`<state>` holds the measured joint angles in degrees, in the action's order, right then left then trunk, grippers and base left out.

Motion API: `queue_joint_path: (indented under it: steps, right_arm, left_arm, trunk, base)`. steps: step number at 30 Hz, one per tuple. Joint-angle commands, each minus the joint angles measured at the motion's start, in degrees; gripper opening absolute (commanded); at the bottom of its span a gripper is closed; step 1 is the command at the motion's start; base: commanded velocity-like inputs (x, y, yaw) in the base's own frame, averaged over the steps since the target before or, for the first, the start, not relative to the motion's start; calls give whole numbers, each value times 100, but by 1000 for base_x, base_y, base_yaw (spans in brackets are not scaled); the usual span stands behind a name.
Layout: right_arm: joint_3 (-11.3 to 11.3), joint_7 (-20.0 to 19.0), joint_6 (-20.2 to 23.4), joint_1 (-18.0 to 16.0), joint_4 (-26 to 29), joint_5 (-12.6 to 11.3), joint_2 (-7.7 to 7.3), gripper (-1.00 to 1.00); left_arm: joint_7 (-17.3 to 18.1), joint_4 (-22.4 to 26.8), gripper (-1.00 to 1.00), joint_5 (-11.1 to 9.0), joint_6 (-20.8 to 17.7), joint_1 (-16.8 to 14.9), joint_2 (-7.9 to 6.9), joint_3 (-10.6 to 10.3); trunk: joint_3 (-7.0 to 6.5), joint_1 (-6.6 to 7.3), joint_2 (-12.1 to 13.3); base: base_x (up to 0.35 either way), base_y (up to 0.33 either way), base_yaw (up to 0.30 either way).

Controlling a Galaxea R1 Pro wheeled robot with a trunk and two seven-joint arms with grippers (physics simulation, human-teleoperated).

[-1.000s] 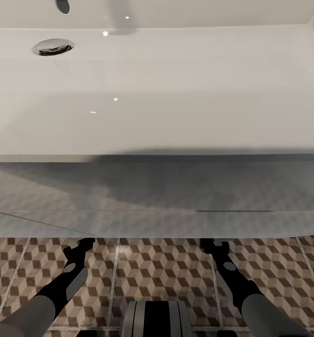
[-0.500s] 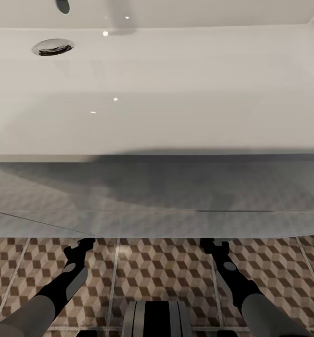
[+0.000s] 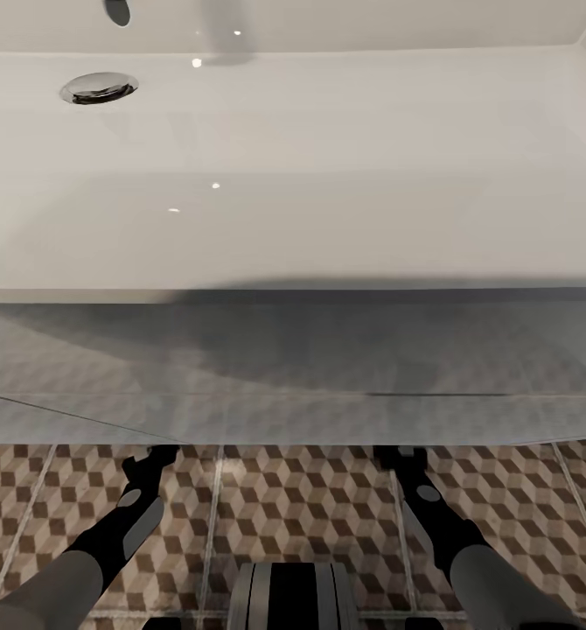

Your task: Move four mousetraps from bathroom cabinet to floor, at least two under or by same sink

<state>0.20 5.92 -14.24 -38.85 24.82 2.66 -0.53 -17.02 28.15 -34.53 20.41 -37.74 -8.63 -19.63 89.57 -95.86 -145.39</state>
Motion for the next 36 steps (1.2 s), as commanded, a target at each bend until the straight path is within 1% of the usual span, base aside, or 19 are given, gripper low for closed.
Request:
queue_joint_path:
  steps: [1,11,17,20,36]
  right_arm:
    - [0,6,-17,-14,-5,6,0,-100]
    - [-2,6,-29,-35,-11,6,0,-100]
    - [-2,6,-281,-35,-13,6,6,-100]
    - [-3,6,-328,-36,-13,6,8,-100]
    - [-1,6,-390,-36,-13,6,9,-100]
  left_arm:
    - [-66,14,-100,-17,18,-9,-7,-50]
    - [-73,32,-100,-19,79,-28,-1,-50]
    - [-74,44,-100,-19,220,-31,1,-50]
    - [-74,43,-100,-19,260,-31,1,-50]
    - [-74,42,-100,-19,337,-31,12,-50]
  trunk:
    - [3,1,-1]
    - [3,1,-1]
    - [3,1,-1]
    - [3,1,-1]
    - [3,1,-1]
  base:
    - [0,0,0]
    - [0,0,0]
    - [0,0,0]
    - [0,0,0]
    - [0,0,0]
